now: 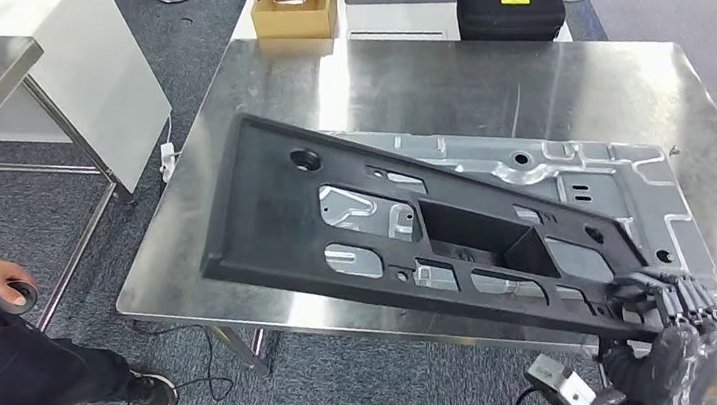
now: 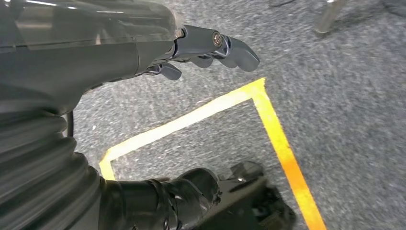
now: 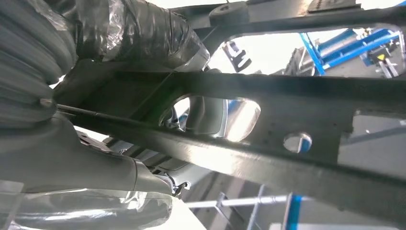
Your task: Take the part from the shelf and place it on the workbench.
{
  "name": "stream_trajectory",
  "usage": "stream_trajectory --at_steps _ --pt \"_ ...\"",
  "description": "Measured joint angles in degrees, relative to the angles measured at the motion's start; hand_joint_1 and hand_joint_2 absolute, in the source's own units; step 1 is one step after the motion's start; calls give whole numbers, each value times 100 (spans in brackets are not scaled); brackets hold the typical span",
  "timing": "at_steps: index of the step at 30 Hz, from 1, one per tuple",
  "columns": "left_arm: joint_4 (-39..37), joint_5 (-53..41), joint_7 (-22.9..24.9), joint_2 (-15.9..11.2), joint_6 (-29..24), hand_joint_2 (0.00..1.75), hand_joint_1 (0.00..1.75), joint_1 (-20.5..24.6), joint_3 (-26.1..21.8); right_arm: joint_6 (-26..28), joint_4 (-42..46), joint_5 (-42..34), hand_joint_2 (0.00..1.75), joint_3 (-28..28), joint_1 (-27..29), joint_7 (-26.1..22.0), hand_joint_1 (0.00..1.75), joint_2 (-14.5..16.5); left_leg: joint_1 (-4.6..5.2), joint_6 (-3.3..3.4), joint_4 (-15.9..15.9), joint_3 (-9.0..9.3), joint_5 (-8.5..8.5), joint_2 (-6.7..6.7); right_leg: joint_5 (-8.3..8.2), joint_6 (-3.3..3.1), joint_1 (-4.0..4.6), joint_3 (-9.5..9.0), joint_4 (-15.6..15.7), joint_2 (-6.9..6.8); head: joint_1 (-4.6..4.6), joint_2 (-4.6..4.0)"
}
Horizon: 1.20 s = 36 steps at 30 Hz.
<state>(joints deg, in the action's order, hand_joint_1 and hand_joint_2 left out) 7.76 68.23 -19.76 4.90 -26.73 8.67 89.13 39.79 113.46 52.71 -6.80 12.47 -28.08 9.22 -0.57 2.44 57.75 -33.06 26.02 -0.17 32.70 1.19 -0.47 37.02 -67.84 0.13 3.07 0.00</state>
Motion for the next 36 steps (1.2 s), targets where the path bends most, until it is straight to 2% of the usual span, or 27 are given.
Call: stream_trajectory --at_steps 1,2,3,4,6,7,9,11,12,14,16,17,18,19,21,23,26,28,30,31,32,33,34,36 --pt "0 -27 15 3 4 175 0 7 0 -1 -6 63 175 1 -44 50 175 -26 0 12 1 0 2 1 133 16 -12 174 -344 0 -1 0" --pt "0 -54 36 5 10 175 0 8 0 -1 -16 145 175 3 -86 112 175 -54 0 13 5 1 4 1 184 29 -24 296 -575 -1 0 0" --pt "0 -85 58 7 21 175 0 7 0 -1 -31 257 175 5 -136 185 175 -87 -1 12 11 2 7 -2 125 36 -37 325 -611 -2 -1 0" --pt "0 -125 79 8 35 175 0 8 0 -1 -50 388 175 11 -202 267 175 -123 -2 7 20 5 11 -5 -29 37 -50 249 -438 -3 -1 0" --pt "0 -190 107 14 56 175 0 22 -1 -1 -92 636 175 33 -366 412 175 -201 5 -21 47 9 30 -13 -390 22 -65 -105 287 -5 -1 0" --pt "0 -212 116 18 61 175 0 33 -1 -1 -115 719 175 50 -441 464 175 -234 16 -43 64 6 42 -18 -493 7 -59 -250 592 -2 -1 0" --pt "0 -233 126 24 63 175 0 49 -1 -1 -158 792 175 93 -534 516 175 -289 38 -101 78 -2 50 -23 -522 -31 -32 -356 842 4 -4 0" --pt "0 -246 139 25 63 175 0 55 -1 -1 -192 863 175 138 -592 583 175 -326 30 -166 84 -5 59 -23 -547 -89 -31 -355 865 4 -6 0" --pt "0 -263 147 25 64 175 0 58 -1 -1 -204 936 175 161 -632 650 175 -346 23 -196 151 -30 115 -21 -559 -127 -42 -365 881 2 -7 0" --pt "0 -314 170 24 69 175 0 66 -2 -2 -232 1156 175 221 -740 857 175 -404 5 -246 578 -215 391 -17 -578 -194 -60 -382 909 -8 -10 0" --pt "0 -378 197 24 92 175 0 70 -2 -3 -299 1446 175 302 -871 1130 175 -502 -3 -273 1323 -555 750 -15 -575 -221 -47 -377 908 -12 -14 0" --pt "0 -407 210 24 110 175 0 70 -2 -3 -349 1598 175 347 -943 1277 175 -562 -5 -278 1608 -686 837 -15 -574 -224 -38 -376 906 -12 -14 0" --pt "0 -427 221 24 130 175 0 71 -2 -3 -404 1730 175 388 -1016 1407 175 -626 -5 -274 1698 -727 812 -15 -573 -225 -31 -380 904 -12 -14 0" --pt "0 -442 228 24 144 175 0 74 -2 -3 -459 1831 175 425 -1087 1507 175 -685 -4 -261 1557 -657 678 -15 -572 -224 -25 -388 902 -10 -14 0" --pt "0 -462 233 24 155 175 0 87 -2 -3 -541 1929 175 484 -1201 1614 175 -783 3 -208 790 -285 287 -15 -562 -209 -16 -406 895 -7 -13 0" --pt "0 -477 239 25 155 175 0 105 -2 -3 -593 1948 175 532 -1280 1648 175 -853 27 -158 192 -6 91 -18 -554 -172 1 -400 880 -7 -13 0" --pt "0 -480 247 25 155 175 0 112 -2 -2 -651 1949 175 580 -1353 1660 175 -916 38 -107 66 35 72 -20 -560 -92 7 -387 893 -9 -13 0" --pt "0 -480 249 26 155 175 0 121 -2 -1 -682 1953 175 591 -1384 1660 175 -961 10 -37 0 63 33 -14 -447 -31 -1 -335 757 -10 -9 0" --pt "0 -481 249 28 155 175 0 134 -2 -1 -716 1955 175 597 -1402 1660 175 -1004 -2 14 -34 76 13 -7 -131 24 -20 -81 194 -10 -5 0" --pt "0 -481 249 30 156 175 0 135 -2 -1 -735 1961 175 600 -1405 1668 175 -1016 -1 25 -31 72 14 -5 38 48 -29 107 -193 -9 -5 0" --pt "0 -482 249 32 161 175 0 132 -2 -1 -756 1987 175 604 -1406 1697 175 -1029 0 27 -26 70 17 -4 139 69 -38 270 -516 -10 -5 0" --pt "0 -483 249 33 169 175 0 130 -2 -1 -775 2027 175 609 -1409 1741 175 -1044 0 27 -20 72 22 -5 133 84 -48 356 -669 -10 -5 0" --pt "0 -487 247 35 183 175 0 130 -2 -1 -796 2079 175 618 -1417 1800 175 -1069 -1 24 -11 76 31 -9 12 93 -59 334 -599 -11 -5 0" --pt "0 -502 242 41 221 175 0 134 -2 -1 -840 2178 175 653 -1464 1932 175 -1140 -4 0 26 87 64 -21 -396 90 -82 19 96 -12 -4 0"
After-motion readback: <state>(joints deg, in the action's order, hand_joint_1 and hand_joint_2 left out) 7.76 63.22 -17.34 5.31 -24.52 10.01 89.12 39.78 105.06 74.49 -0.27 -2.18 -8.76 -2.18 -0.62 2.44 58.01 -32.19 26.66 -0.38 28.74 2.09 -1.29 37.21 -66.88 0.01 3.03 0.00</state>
